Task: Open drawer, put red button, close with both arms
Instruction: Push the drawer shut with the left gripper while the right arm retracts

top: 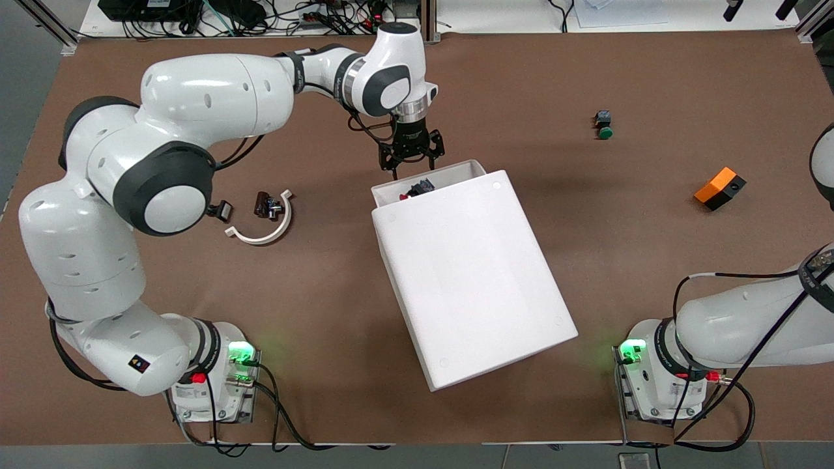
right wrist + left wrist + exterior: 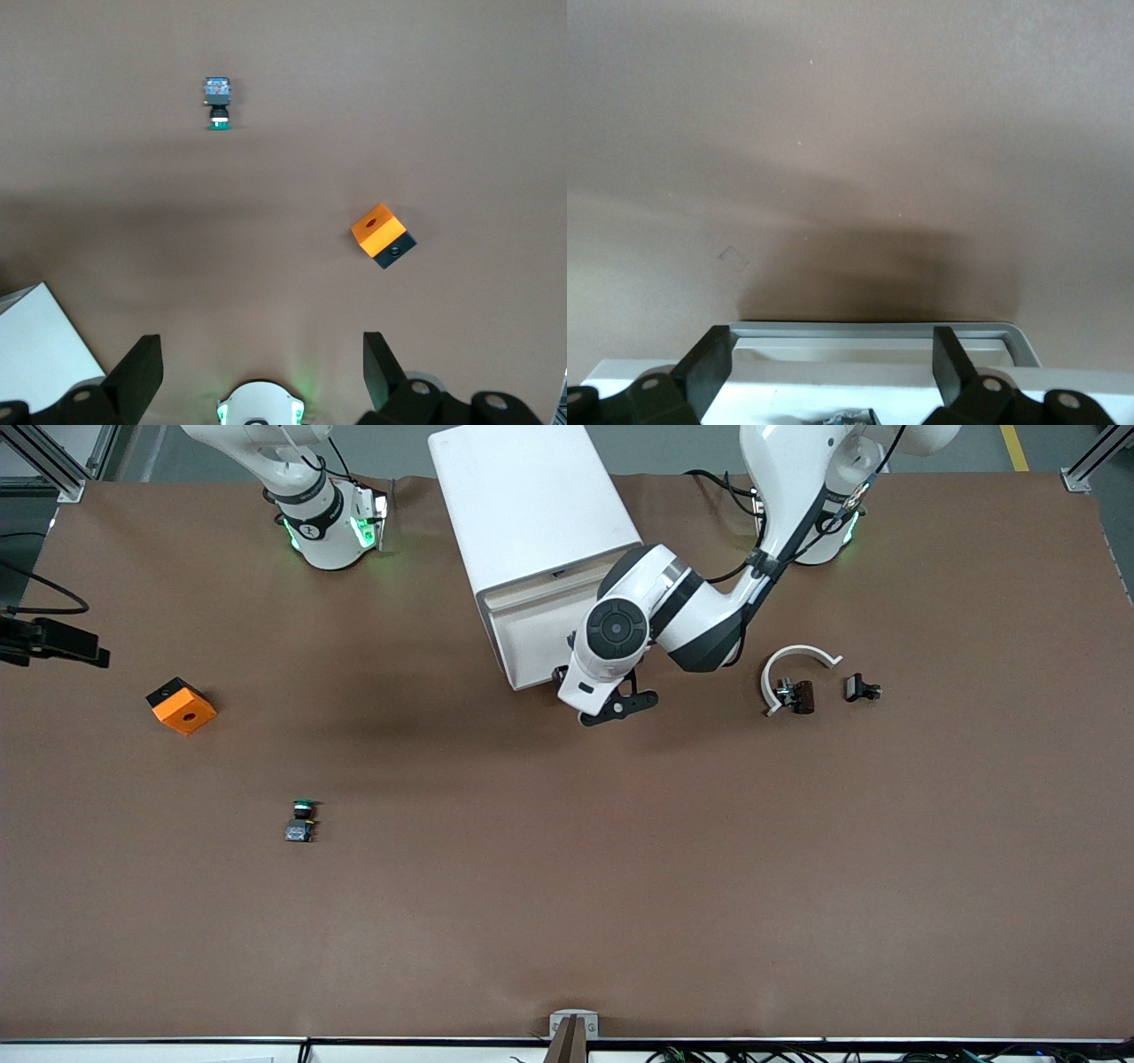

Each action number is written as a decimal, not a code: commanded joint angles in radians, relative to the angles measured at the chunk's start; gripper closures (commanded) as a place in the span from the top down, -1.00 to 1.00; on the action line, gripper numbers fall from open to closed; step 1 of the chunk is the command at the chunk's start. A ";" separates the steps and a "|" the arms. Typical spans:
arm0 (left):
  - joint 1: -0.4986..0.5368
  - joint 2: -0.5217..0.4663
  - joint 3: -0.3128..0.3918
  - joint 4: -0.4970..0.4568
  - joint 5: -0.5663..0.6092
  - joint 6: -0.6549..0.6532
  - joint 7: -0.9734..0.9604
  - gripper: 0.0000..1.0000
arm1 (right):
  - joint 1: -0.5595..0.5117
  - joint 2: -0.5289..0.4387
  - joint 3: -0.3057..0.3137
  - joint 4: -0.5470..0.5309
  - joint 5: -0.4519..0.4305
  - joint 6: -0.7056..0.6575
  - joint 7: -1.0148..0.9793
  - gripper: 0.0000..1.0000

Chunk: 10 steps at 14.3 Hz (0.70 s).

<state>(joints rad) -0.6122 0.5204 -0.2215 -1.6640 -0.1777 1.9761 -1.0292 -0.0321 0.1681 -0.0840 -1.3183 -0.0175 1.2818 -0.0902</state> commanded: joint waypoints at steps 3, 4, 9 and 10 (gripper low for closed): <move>-0.031 -0.039 -0.028 -0.056 0.018 0.007 -0.057 1.00 | -0.008 -0.013 0.023 0.031 -0.062 0.002 -0.005 1.00; -0.032 -0.037 -0.030 -0.056 0.017 0.007 -0.058 1.00 | -0.011 -0.013 0.021 0.036 -0.062 0.001 -0.005 1.00; -0.032 -0.033 -0.068 -0.054 0.004 0.006 -0.107 1.00 | -0.029 -0.021 0.023 0.034 -0.042 -0.022 -0.002 1.00; -0.031 -0.033 -0.074 -0.054 0.003 0.006 -0.117 1.00 | -0.028 -0.022 0.026 0.034 -0.039 -0.048 -0.002 1.00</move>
<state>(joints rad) -0.6404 0.5126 -0.2752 -1.6946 -0.1776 1.9759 -1.1117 -0.0409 0.1602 -0.0758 -1.2872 -0.0560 1.2719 -0.0902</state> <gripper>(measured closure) 0.000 0.000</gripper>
